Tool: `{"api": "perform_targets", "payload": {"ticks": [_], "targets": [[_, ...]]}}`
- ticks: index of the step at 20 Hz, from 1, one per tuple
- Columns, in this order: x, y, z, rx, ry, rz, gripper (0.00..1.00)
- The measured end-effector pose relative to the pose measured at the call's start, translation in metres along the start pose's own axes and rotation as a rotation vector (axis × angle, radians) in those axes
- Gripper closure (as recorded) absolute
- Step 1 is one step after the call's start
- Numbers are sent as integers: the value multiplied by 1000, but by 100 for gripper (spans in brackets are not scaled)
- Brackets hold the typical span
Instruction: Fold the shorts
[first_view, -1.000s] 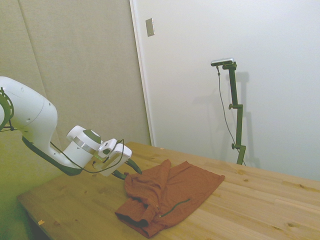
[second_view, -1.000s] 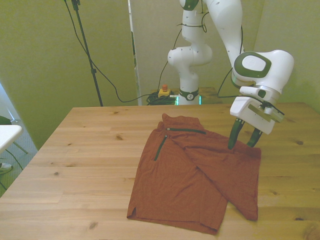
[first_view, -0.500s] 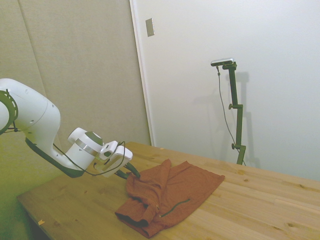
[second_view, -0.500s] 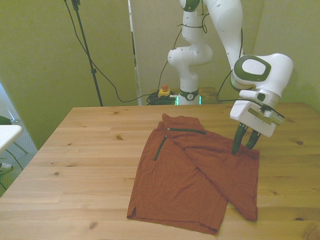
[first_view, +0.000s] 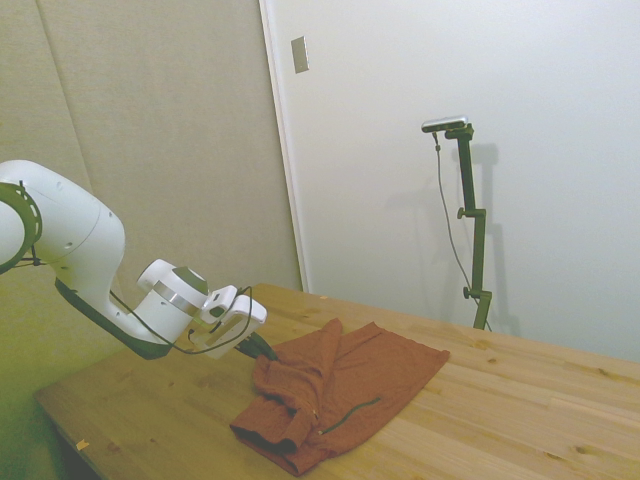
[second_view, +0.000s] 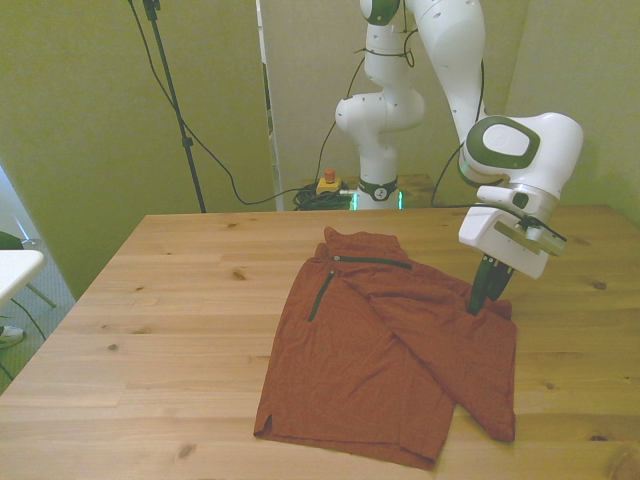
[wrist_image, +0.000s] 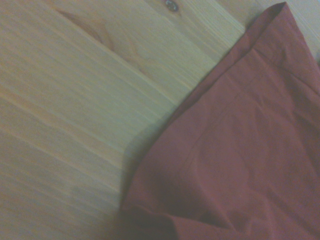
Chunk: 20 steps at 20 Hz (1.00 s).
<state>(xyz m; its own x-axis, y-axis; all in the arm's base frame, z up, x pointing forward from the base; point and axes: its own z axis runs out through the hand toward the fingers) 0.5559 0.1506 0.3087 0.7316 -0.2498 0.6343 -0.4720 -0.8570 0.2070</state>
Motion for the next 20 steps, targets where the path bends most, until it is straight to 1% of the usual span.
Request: {"api": "perform_targets", "payload": {"ticks": [4,7,11,13,15,17,20], "targets": [[1,1,1,1,1,11,100],[5,2,-1,13,5,35,100],[32,17,-15,19,44,83,100],[52,34,-22,11,70,119,100],[73,59,-21,-9,85,156,100],[92,87,-12,-29,86,201,100],[115,135,11,-31,51,279,100]]}}
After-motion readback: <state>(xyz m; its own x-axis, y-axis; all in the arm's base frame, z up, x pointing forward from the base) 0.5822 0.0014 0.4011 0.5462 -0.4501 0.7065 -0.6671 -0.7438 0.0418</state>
